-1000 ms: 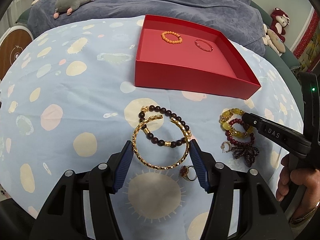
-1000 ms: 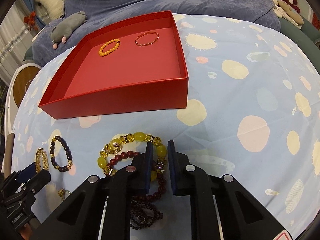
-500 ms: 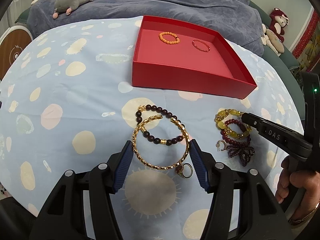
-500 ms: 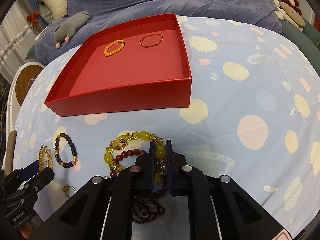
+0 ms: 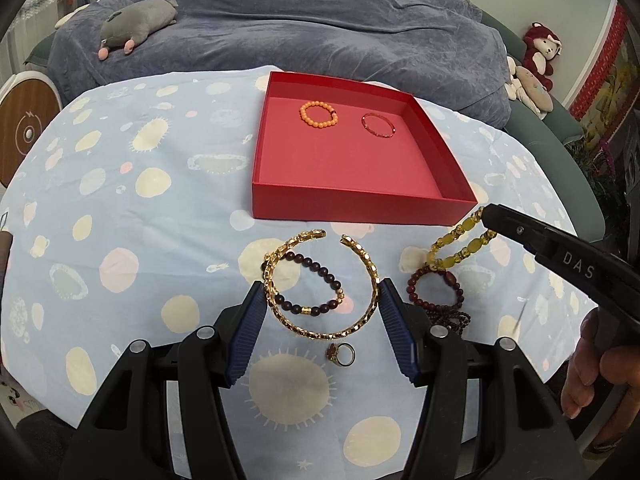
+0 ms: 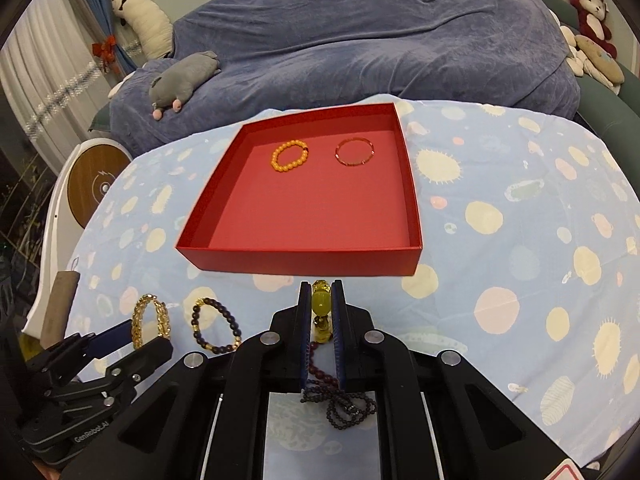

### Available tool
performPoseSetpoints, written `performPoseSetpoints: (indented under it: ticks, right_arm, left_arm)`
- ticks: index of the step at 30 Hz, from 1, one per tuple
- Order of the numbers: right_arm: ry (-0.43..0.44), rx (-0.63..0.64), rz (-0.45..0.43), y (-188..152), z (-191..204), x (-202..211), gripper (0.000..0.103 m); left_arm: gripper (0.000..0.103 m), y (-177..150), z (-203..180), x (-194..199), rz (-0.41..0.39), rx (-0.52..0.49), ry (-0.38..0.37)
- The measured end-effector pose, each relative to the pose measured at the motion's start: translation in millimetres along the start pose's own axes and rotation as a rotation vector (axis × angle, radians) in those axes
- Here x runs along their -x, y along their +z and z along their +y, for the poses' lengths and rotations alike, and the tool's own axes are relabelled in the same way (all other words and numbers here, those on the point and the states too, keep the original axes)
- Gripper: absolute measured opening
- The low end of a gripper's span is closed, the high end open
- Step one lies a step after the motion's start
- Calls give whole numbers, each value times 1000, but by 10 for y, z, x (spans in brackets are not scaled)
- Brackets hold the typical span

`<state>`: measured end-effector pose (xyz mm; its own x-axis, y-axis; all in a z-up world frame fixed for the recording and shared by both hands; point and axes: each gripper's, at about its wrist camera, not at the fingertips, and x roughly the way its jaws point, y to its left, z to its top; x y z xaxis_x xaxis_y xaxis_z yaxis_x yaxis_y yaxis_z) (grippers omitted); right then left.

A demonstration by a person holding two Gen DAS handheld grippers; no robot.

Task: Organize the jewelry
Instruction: 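Carry both bracelets into the red box and open both tools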

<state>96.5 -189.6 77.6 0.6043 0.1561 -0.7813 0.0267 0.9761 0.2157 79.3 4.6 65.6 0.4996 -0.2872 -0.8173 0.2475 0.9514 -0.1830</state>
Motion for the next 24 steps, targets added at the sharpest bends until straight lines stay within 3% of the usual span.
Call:
performPoseSetpoints:
  ticks: [7, 14, 24]
  right_arm:
    - [45, 46, -48, 393, 171, 128, 10]
    - [71, 62, -62, 920, 202, -89, 10]
    - [75, 17, -10, 1403, 16, -842, 10]
  left_arm:
    - [55, 304, -94, 55, -17, -52, -20]
    - [55, 886, -191, -114, -39, -95, -65]
    - [55, 1492, -174, -895, 23, -64, -121]
